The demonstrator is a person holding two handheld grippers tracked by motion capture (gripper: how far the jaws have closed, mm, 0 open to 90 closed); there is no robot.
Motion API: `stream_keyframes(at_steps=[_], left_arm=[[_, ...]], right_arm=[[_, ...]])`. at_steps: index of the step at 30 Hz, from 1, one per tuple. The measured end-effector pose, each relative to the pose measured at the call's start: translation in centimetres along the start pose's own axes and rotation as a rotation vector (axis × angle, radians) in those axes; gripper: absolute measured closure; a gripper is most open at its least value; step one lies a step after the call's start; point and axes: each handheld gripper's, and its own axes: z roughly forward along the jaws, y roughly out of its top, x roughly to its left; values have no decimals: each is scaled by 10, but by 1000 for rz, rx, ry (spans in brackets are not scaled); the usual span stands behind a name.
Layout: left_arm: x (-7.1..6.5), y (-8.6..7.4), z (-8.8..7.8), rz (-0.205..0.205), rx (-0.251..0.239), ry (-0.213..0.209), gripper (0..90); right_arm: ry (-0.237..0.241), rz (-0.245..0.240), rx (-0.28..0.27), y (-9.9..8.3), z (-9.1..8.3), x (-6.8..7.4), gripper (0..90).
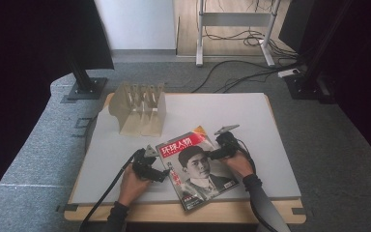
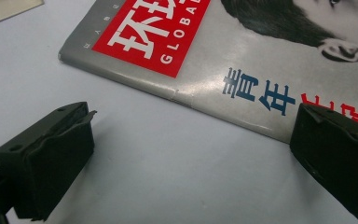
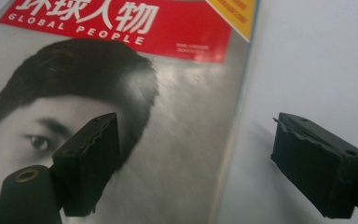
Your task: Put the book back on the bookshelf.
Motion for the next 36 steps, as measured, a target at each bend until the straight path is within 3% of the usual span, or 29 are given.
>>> stream_keyframes(at_steps=[8,11,18,23,32,36], left_arm=[[0,0,0,8,5,2,0],[0,0,0,8,4,2,0],[-1,0,0,6,3,4,0],[-1,0,0,7,3,6,0],[-1,0,0,11,6,9,0],[-1,-1,0,11,6,9,0]], right_arm=[[17,36,-17,12,12,2,219],[6,59,-4,13,9,1,294],[72,123,5,2,-5,-6,393],[100,94,31,3,-9,-8,450],[101,47,11,37,11,-13,530],[81,-38,38,40,5,-8,614]])
